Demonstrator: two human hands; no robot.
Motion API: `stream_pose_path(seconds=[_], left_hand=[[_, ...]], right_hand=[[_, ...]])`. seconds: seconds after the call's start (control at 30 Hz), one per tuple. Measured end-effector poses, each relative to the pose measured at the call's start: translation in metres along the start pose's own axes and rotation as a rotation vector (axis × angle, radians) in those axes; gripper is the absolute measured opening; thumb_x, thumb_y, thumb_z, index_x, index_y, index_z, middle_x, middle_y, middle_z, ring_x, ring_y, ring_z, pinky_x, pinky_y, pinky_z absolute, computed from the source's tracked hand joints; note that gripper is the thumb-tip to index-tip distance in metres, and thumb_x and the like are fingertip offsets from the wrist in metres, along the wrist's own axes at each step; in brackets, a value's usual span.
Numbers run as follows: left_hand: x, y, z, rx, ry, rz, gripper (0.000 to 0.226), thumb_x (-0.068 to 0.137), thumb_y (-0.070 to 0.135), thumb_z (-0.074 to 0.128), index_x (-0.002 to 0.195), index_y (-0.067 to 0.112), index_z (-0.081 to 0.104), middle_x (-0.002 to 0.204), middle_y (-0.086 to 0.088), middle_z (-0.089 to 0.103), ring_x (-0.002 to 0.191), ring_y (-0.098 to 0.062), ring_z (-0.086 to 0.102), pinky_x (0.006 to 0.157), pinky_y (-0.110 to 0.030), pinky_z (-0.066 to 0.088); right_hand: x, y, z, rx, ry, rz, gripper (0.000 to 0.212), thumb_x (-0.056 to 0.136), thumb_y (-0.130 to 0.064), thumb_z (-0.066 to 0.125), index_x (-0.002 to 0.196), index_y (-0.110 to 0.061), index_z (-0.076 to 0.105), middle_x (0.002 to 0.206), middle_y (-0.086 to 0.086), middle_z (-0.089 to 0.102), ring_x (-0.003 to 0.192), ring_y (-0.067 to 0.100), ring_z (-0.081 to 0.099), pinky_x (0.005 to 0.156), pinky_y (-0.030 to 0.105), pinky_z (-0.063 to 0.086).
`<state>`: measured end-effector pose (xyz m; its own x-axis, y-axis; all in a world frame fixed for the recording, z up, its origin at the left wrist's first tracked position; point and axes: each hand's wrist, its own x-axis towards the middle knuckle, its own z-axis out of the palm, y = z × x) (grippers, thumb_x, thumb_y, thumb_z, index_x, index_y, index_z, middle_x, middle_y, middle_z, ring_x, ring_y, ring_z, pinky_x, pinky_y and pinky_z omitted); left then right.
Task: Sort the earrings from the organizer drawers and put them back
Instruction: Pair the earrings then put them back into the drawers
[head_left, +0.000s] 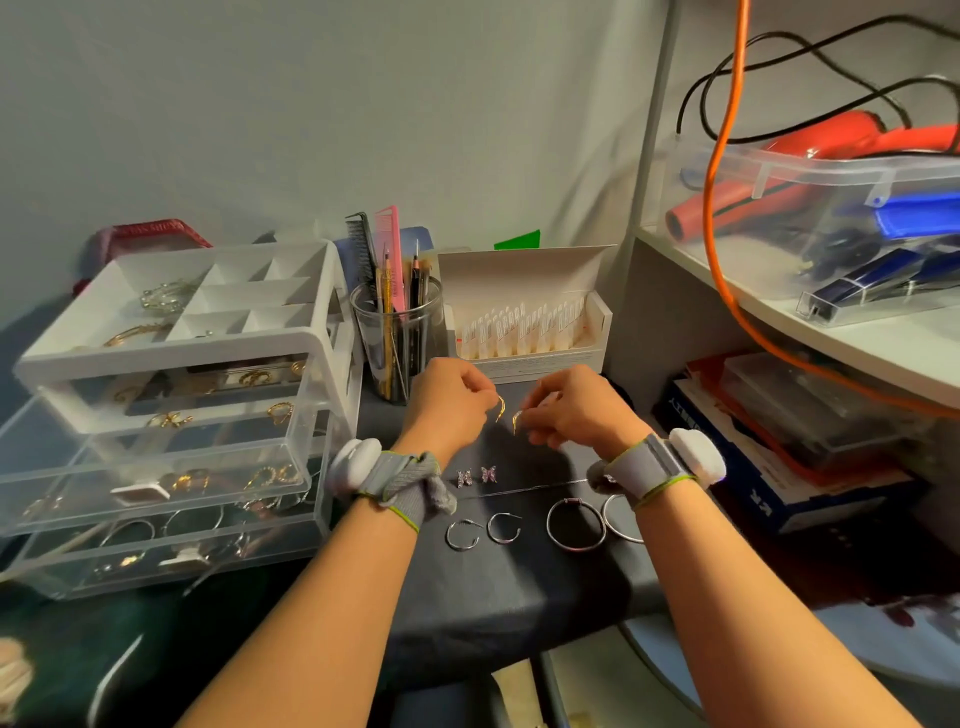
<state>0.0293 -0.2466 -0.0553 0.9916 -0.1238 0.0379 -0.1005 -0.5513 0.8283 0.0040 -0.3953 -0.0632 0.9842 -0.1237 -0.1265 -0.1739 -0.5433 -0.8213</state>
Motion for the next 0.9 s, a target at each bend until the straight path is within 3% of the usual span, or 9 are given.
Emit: stream_pose_path(seconds=[0.2, 0.33, 0.43, 0.63, 0.9], left_hand=[[-0.010, 0.012, -0.017, -0.231, 0.066, 0.039, 0.021, 0.086, 0.005, 0.067, 0.071, 0.020, 0.064, 0.068, -0.001, 0.062, 0.060, -0.013, 0.053, 0.057, -0.022, 0.042], [-0.021, 0.021, -0.031, -0.373, 0.044, 0.026, 0.012, 0.091, 0.002, 0.061, 0.084, 0.012, 0.065, 0.068, -0.001, 0.056, 0.058, -0.008, 0.048, 0.044, -0.013, 0.039], [-0.027, 0.025, -0.038, -0.428, 0.022, 0.033, 0.011, 0.092, -0.001, 0.057, 0.094, 0.007, 0.065, 0.072, 0.000, 0.056, 0.060, -0.007, 0.050, 0.044, -0.011, 0.041], [-0.041, 0.031, -0.052, -0.476, 0.016, 0.137, 0.026, 0.090, -0.009, 0.056, 0.081, 0.015, 0.061, 0.074, -0.003, 0.058, 0.065, -0.010, 0.053, 0.051, -0.013, 0.044], [-0.054, 0.037, -0.069, -0.449, 0.088, 0.284, 0.028, 0.089, -0.008, 0.059, 0.080, 0.019, 0.062, 0.077, 0.001, 0.063, 0.071, -0.006, 0.059, 0.058, -0.014, 0.049]], right_hand=[[-0.021, -0.022, -0.003, 0.487, -0.010, -0.094, 0.003, 0.088, 0.000, 0.063, 0.085, -0.001, 0.062, 0.068, 0.010, 0.061, 0.047, 0.005, 0.062, 0.046, 0.013, 0.048], [-0.031, -0.034, -0.001, 0.670, -0.054, -0.100, 0.007, 0.089, 0.000, 0.061, 0.084, -0.005, 0.063, 0.072, 0.010, 0.063, 0.051, 0.006, 0.063, 0.048, 0.013, 0.049], [-0.035, -0.041, 0.001, 0.706, -0.058, -0.139, 0.008, 0.088, 0.000, 0.061, 0.084, -0.006, 0.065, 0.072, 0.009, 0.064, 0.054, 0.007, 0.063, 0.048, 0.013, 0.048], [-0.049, -0.058, 0.004, 0.705, -0.005, -0.276, 0.011, 0.088, -0.001, 0.062, 0.084, -0.010, 0.068, 0.073, 0.006, 0.065, 0.062, 0.010, 0.061, 0.048, 0.014, 0.044], [-0.060, -0.072, 0.010, 0.709, 0.068, -0.441, 0.011, 0.087, 0.000, 0.063, 0.085, -0.009, 0.069, 0.076, 0.007, 0.066, 0.063, 0.010, 0.059, 0.046, 0.016, 0.038]])
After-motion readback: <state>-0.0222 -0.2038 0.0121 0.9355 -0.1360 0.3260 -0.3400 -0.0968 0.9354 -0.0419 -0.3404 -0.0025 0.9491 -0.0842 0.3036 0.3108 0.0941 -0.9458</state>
